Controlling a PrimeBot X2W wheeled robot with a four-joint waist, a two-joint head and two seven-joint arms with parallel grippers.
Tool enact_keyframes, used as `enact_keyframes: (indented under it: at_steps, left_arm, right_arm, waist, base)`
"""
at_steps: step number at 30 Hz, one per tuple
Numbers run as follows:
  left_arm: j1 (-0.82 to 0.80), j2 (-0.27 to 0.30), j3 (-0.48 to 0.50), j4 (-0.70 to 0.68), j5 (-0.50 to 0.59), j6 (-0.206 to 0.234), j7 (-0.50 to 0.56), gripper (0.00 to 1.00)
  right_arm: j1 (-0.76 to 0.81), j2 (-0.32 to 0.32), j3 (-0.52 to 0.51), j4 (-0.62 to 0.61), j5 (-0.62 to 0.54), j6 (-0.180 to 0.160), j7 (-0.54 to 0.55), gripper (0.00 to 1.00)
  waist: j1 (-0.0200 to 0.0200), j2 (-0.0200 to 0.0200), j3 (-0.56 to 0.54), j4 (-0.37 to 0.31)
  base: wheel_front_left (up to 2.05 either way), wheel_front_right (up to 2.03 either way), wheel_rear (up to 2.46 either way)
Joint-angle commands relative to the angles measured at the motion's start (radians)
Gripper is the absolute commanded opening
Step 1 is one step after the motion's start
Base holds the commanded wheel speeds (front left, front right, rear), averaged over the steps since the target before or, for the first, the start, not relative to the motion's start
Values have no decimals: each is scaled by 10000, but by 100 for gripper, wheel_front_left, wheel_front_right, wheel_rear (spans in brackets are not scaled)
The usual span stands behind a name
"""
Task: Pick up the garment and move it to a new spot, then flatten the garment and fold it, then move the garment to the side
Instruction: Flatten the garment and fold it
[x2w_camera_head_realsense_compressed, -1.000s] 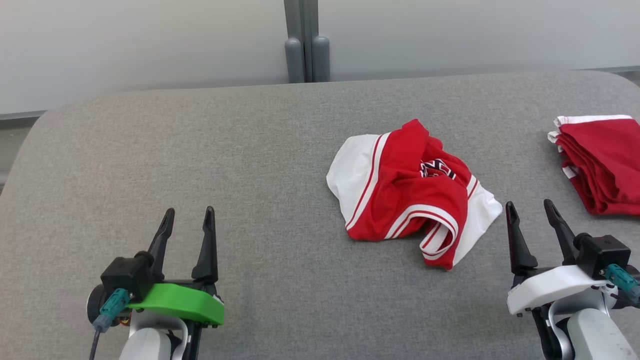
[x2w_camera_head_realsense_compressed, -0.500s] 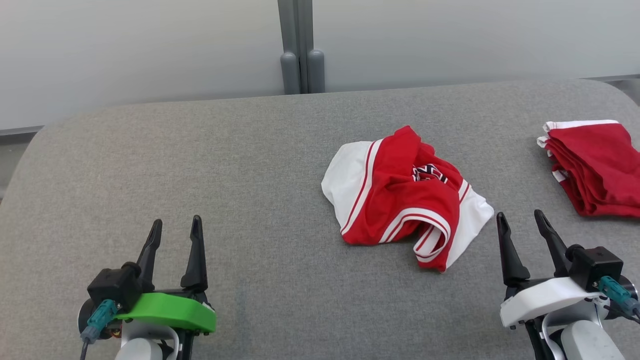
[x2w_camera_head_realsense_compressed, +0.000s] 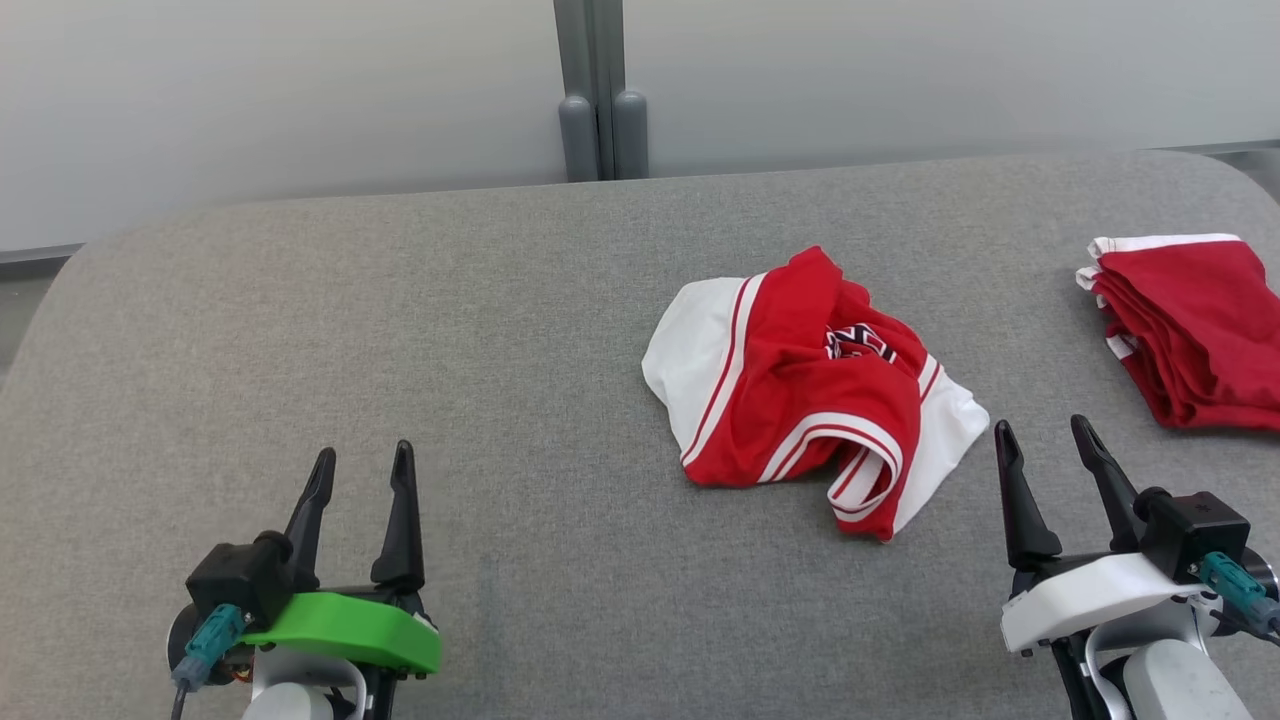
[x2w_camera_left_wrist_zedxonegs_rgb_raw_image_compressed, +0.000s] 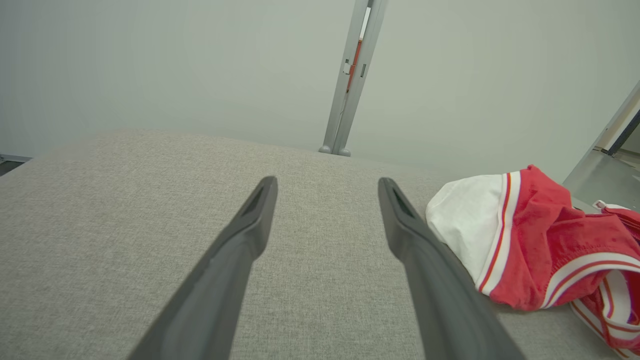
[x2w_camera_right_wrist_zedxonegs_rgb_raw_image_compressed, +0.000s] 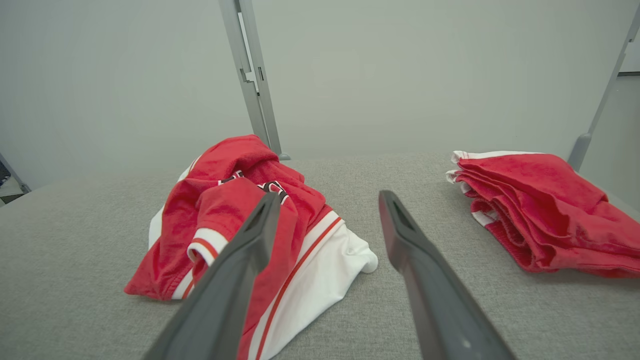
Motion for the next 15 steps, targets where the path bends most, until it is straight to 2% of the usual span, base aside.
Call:
enact_keyframes:
  at_steps: [1, 7, 15]
  left_arm:
    - [-114, 17, -54, -69, -18, -48, 0, 100]
    - [-543, 15, -828, -194, -247, -48, 0, 100]
    - [-1618, 93, -3964, 700, -1518, -47, 45, 100]
  right_arm:
    - [26, -5, 1, -43, -25, -16, -29, 100]
    - [-143, -44, 27, -125, -74, -16, -29, 100]
    - [-483, 73, 250, -138, -123, -17, -28, 100]
  waist:
    - [0, 0, 32, -20]
    - [0, 0, 282, -292]
    - [0, 0, 808, -1419]
  base:
    - [0, 0, 0]
    - [0, 0, 0]
    - [0, 0, 0]
